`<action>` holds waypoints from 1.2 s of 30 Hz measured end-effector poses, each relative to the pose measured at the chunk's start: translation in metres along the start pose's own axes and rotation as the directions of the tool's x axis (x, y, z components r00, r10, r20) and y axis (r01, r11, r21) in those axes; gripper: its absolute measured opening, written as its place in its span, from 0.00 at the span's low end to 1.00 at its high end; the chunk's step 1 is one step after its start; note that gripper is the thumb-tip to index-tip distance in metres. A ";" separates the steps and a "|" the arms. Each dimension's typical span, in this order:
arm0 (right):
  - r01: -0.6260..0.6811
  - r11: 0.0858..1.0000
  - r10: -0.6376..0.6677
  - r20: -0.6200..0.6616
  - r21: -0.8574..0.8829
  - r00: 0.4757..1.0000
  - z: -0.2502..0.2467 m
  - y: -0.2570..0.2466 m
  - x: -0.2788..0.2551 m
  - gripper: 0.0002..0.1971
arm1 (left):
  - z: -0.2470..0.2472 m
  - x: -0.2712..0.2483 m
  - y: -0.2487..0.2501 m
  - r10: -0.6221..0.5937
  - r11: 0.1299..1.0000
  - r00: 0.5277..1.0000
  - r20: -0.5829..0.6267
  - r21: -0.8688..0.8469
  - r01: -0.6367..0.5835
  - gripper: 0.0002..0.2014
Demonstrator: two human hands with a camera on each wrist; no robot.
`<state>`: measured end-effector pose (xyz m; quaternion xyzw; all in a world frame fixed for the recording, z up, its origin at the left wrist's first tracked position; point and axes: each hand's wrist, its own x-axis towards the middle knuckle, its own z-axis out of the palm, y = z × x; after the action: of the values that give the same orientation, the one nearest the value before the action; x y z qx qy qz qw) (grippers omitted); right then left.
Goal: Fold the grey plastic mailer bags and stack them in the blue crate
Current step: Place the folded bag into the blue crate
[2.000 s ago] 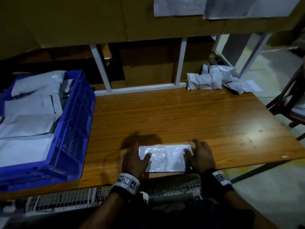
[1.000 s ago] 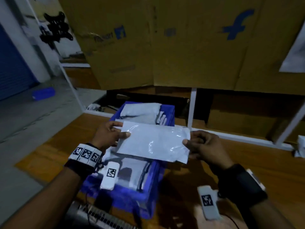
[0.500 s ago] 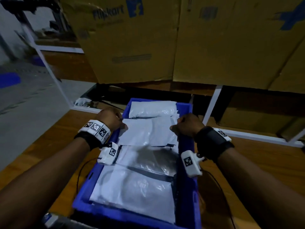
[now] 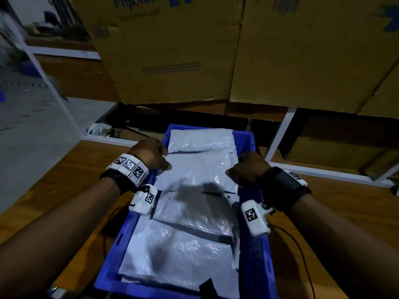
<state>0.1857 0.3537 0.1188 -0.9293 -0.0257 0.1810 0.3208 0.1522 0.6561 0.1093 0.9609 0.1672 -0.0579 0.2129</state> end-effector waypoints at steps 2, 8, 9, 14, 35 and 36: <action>0.001 1.000 -0.001 -0.019 -0.004 1.000 0.004 0.001 0.004 0.08 | 0.002 -0.002 0.003 0.069 0.998 0.997 0.039 -0.007 -0.068 0.26; -0.017 1.000 0.018 -0.096 0.011 0.995 0.001 -0.001 0.015 0.08 | 0.015 -0.009 0.026 0.319 0.895 0.938 0.135 0.282 -0.345 0.45; -0.017 1.000 0.016 -0.100 -0.003 0.995 0.001 -0.002 0.016 0.10 | 0.017 -0.009 0.031 0.334 0.873 0.933 0.137 0.327 -0.361 0.44; 0.088 0.973 -0.130 -0.191 -0.212 0.973 -0.002 -0.006 0.019 0.29 | 0.018 -0.002 0.053 0.295 0.853 0.940 0.174 0.395 -0.341 0.38; 0.449 0.748 -0.397 0.214 -0.489 0.893 -0.005 -0.030 0.019 0.24 | 0.010 -0.018 0.053 0.351 0.739 0.873 0.338 0.474 -0.480 0.34; 0.452 0.757 -0.409 0.198 -0.471 0.891 -0.009 -0.030 0.018 0.24 | 0.007 -0.019 0.053 0.353 0.745 0.879 0.320 0.472 -0.472 0.33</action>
<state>0.2072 0.3750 0.1375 -0.9408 -0.2984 0.1276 0.0980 0.1527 0.6018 0.1272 0.9823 -0.0970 -0.1547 -0.0406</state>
